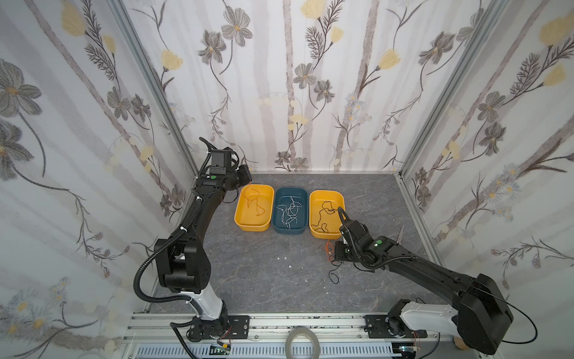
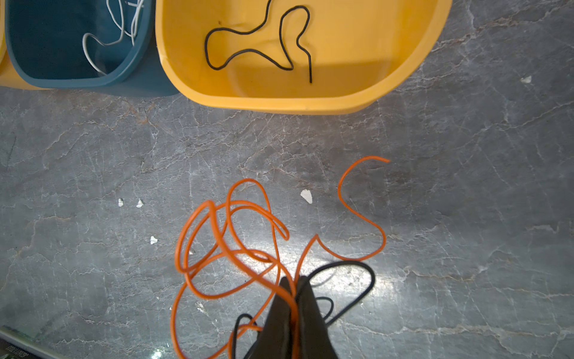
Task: Untangle the cables
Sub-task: 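Release the orange cable into the large yellow tub and bring left gripper back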
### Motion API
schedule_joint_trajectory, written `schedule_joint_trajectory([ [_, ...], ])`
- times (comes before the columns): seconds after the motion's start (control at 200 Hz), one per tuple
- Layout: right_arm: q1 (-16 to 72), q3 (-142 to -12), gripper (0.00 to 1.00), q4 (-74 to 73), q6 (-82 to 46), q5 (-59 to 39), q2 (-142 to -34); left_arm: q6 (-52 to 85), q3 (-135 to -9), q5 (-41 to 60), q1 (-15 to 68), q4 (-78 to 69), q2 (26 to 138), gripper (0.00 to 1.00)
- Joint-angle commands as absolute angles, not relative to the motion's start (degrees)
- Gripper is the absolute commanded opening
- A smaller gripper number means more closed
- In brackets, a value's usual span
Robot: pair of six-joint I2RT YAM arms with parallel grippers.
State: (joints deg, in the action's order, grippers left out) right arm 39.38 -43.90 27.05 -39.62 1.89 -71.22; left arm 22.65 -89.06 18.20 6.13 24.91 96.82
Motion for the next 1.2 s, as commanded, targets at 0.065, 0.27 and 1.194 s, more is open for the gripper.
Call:
schedule_joint_trajectory([
  [0.065, 39.38, -42.84, 0.09, 25.37, -40.17, 1.85, -70.51, 22.21, -86.53, 16.22, 7.43, 21.62, 99.91, 0.00],
  [0.27, 39.29, -41.90, 0.09, 24.87, -40.42, 1.54, -69.44, 22.56, -86.04, 13.60, 8.53, 22.08, 105.51, 0.05],
  [1.194, 38.94, -41.92, 0.11, 17.48, -41.68, -10.01, -70.47, 20.34, -73.11, 23.70, 15.57, 22.62, 86.54, 0.67],
])
